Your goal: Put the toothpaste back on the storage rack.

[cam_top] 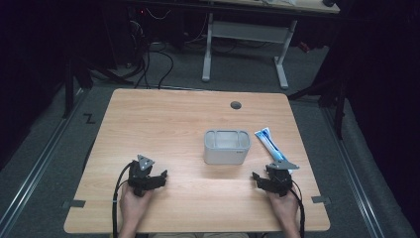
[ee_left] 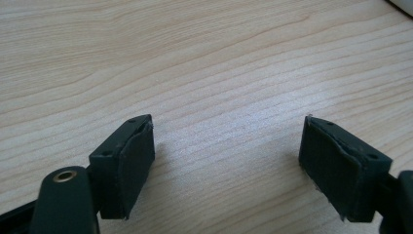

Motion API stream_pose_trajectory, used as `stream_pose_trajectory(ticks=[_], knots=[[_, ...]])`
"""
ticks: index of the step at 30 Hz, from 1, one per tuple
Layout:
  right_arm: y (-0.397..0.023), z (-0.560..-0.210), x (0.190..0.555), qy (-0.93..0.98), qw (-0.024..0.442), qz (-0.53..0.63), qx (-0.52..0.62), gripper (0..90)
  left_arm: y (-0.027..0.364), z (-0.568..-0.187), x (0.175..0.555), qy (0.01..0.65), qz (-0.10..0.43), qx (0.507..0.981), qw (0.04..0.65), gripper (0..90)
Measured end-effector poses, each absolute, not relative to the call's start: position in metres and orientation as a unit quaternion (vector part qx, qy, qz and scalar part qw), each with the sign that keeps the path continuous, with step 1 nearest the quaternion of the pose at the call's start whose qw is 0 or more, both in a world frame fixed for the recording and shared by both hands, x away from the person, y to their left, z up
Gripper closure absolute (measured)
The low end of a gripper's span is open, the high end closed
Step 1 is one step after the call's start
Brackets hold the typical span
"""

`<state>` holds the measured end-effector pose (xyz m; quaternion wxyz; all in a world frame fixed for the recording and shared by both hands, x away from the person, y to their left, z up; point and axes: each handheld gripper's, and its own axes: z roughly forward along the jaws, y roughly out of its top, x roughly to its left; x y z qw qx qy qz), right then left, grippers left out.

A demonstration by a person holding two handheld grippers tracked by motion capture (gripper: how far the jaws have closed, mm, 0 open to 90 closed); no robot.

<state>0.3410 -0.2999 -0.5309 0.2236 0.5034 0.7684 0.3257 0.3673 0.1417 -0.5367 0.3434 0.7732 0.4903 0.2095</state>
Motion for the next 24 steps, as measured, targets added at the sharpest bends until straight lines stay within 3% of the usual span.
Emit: stream_pose_trajectory(ticks=[24], knots=[[-0.2999,-0.5305,0.3395,0.758,0.228,0.325,0.517,41.2,0.1416,-0.5365,0.3673,0.491,0.210,0.773,0.343,21.1]])
